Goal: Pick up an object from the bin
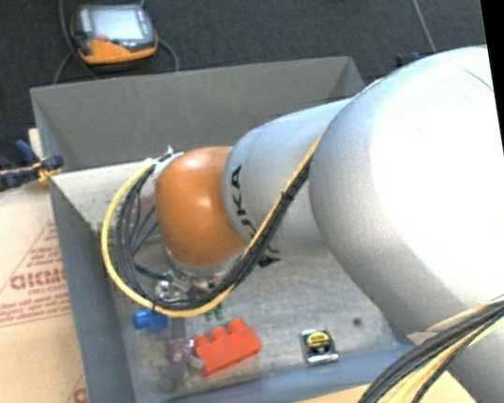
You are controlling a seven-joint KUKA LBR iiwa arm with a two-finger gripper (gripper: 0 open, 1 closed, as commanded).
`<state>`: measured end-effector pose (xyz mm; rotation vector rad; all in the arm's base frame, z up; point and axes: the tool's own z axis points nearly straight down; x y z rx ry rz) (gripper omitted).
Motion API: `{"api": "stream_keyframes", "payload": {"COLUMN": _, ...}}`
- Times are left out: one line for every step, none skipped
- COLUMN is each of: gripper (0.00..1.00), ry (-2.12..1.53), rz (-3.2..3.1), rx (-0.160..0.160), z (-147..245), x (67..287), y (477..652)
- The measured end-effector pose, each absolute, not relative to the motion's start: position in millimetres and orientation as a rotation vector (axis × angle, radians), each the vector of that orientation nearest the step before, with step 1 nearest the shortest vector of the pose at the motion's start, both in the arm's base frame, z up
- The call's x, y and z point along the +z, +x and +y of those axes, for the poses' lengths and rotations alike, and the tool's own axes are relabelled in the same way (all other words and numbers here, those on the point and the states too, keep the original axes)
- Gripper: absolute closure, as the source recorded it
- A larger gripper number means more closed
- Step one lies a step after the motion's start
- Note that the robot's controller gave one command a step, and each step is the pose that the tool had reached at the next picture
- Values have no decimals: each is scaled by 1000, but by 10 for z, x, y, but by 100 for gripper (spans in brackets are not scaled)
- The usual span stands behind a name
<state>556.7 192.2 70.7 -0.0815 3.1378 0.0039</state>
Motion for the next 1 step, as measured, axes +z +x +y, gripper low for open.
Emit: {"api": "stream_keyframes", "payload": {"gripper": 100, "ry": -172, "rz": 3125, "rx": 4, "z": 2140, "x": 2661, "y": 5459}}
